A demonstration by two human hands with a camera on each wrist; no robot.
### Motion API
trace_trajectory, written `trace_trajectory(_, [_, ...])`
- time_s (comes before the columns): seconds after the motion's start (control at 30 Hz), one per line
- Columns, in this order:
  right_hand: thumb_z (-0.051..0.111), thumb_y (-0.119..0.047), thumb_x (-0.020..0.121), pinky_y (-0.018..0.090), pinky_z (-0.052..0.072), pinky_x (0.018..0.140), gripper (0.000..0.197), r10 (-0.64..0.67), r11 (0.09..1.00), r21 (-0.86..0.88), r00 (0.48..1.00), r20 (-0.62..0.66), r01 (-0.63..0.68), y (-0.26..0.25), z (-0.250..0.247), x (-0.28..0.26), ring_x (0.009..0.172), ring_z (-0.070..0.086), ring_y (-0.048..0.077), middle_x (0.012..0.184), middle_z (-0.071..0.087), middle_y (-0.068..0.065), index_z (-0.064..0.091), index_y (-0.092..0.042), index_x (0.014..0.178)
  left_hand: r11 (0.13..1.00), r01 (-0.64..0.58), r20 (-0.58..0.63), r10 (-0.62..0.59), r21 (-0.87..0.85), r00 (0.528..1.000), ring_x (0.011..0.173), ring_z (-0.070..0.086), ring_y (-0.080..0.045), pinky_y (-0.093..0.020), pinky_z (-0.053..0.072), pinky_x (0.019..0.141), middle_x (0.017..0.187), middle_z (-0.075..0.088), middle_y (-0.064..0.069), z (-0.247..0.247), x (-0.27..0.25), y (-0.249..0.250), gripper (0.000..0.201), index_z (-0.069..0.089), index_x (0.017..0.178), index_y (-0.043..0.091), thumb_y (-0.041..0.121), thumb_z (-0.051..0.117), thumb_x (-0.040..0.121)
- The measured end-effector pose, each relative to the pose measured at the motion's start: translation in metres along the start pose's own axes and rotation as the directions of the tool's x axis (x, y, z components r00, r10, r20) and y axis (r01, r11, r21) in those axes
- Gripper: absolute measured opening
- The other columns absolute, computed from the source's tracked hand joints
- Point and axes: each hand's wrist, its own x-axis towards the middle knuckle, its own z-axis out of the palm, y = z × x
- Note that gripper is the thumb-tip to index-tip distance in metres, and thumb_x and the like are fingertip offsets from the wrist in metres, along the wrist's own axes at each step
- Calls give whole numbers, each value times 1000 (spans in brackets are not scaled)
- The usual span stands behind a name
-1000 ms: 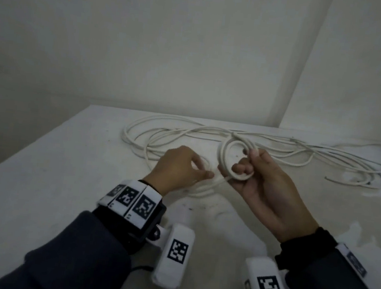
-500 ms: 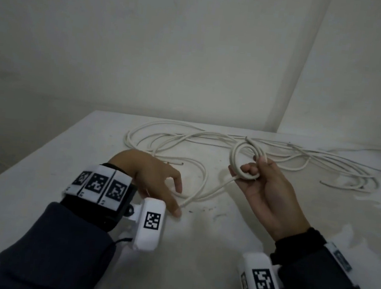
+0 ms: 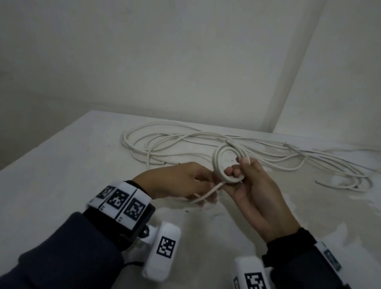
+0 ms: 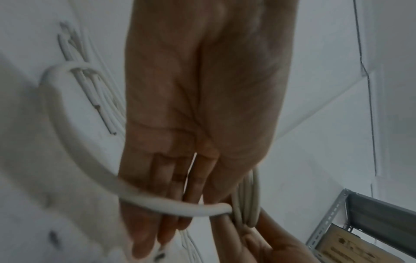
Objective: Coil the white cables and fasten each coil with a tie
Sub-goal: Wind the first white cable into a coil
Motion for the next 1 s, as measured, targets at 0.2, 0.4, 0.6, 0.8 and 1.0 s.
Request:
trace_trajectory(0.2, [42, -15, 101, 45, 55, 89, 19, -162, 986, 12, 977, -136, 165, -8, -8, 6, 63, 62, 11, 59, 52, 2, 48, -13, 83, 974, 131, -110, -111, 186, 988, 48, 52, -9, -17, 37, 47, 60, 62, -3, -5, 1, 8, 60, 72, 78, 6, 50, 37, 98])
trace_trajectory(0.4, [46, -15, 99, 41, 59, 75, 19, -75, 989, 122, 994, -74, 84, -12, -6, 1, 56, 60, 12, 58, 51, 3, 50, -10, 81, 902, 417, -115, -429, -110, 896, 56, 69, -19, -20, 54, 51, 72, 73, -17, -5, -1, 4, 81, 65, 98, -7, 70, 39, 87])
trace_trajectory(0.6, [48, -13, 99, 33, 58, 64, 16, -41, 965, -261, 996, -79, 19, -7, -4, -1, 55, 57, 13, 60, 51, 4, 53, -11, 84, 923, -100, -616, -164, -370, 771, 69, 66, -18, -39, 59, 78, 89, 60, -12, -4, 11, 0, 25, 43, 111, 6, -2, 52, 90])
trace_trajectory(0.8, [50, -16, 98, 24, 52, 57, 18, -30, 866, -499, 1000, 4, 28, -7, -3, -8, 55, 54, 13, 58, 51, 3, 60, -14, 83, 824, -379, -617, 47, -421, 786, 78, 68, -16, -23, 58, 73, 94, 65, -10, 1, 10, 14, 31, 40, 132, 7, 3, 33, 102])
trace_trajectory(1.0, [53, -20, 97, 30, 53, 66, 16, -125, 769, -622, 989, 80, 147, -5, 2, -13, 56, 52, 11, 58, 49, 1, 65, -19, 86, 821, -251, -437, 2, -513, 899, 87, 68, -21, -30, 59, 69, 112, 65, -10, -11, -3, 27, 33, 46, 134, 7, 8, 41, 101])
